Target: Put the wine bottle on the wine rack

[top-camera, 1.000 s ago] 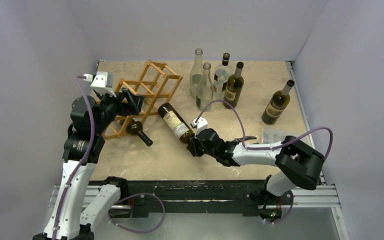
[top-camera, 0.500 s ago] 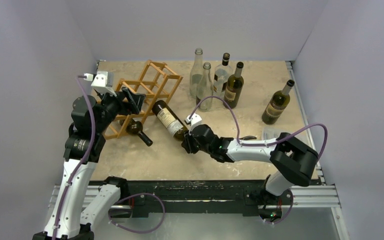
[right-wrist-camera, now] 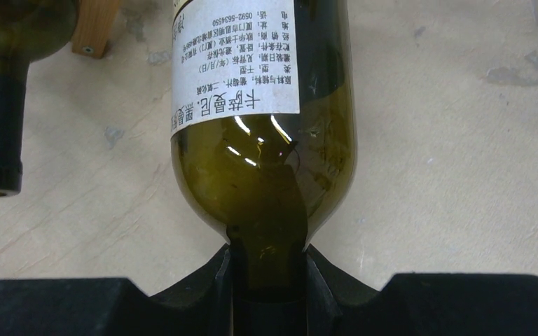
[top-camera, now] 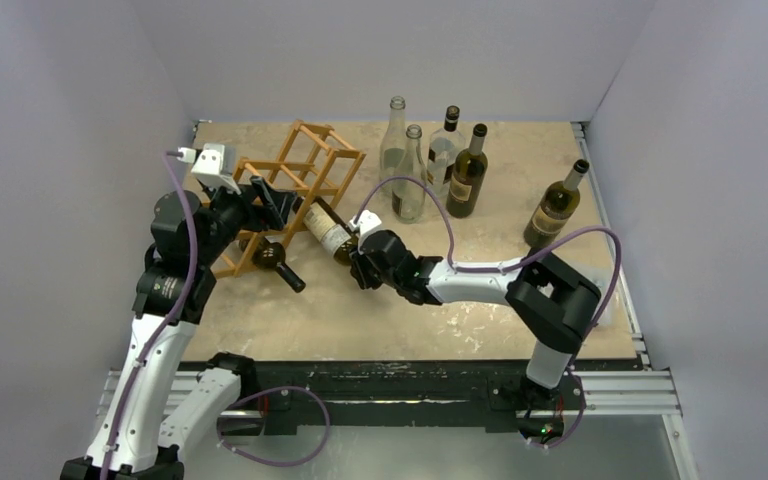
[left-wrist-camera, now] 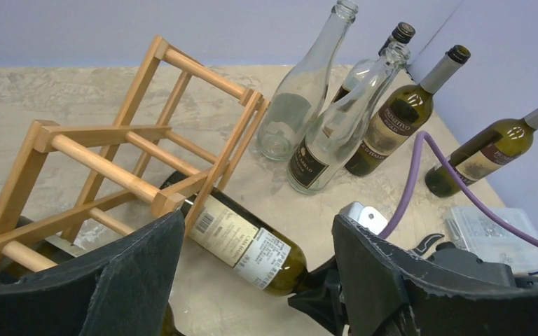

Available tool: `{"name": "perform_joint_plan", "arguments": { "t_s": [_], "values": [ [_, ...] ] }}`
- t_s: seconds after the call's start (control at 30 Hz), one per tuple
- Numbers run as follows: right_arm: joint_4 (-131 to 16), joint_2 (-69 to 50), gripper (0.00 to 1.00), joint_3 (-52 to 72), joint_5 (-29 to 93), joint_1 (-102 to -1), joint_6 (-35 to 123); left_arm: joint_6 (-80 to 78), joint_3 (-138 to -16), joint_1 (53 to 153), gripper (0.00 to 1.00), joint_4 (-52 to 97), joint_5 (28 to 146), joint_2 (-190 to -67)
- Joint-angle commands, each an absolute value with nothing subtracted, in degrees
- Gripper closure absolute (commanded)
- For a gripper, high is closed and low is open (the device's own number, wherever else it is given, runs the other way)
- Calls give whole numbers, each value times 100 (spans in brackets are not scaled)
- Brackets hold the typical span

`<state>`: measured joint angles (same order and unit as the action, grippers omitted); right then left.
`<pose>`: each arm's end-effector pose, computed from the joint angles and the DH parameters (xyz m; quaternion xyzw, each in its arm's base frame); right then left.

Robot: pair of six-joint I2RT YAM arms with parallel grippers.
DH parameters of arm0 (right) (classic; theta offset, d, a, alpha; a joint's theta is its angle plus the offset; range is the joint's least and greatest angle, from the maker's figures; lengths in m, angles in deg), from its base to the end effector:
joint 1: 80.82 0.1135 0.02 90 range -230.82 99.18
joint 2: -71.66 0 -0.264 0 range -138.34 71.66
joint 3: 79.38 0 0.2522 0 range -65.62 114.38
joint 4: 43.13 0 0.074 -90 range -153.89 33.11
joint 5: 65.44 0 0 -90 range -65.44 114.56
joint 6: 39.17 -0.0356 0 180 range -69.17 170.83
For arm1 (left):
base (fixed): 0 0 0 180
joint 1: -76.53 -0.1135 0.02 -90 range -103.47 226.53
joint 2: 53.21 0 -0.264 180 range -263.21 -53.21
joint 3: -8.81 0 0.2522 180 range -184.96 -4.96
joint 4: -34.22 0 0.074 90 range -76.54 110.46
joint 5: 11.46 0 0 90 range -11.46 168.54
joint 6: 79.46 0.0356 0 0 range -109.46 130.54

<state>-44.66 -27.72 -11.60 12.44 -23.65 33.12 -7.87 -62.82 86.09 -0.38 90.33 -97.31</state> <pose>0.2063 0.3060 0.1824 -0.2479 0.8401 0.2141 0.4324 0.1586 -0.0341 0.4004 0.0103 0.7484 -0.2339 0.6205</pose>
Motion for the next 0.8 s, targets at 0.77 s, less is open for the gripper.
{"name": "perform_joint_plan", "arguments": {
  "t_s": [0.77],
  "values": [
    [-4512, -4045, 100, 1508, 1595, -2808, 4238, -493, -6270, 8812, 24, 201, 8802, -9864]
  ]
}}
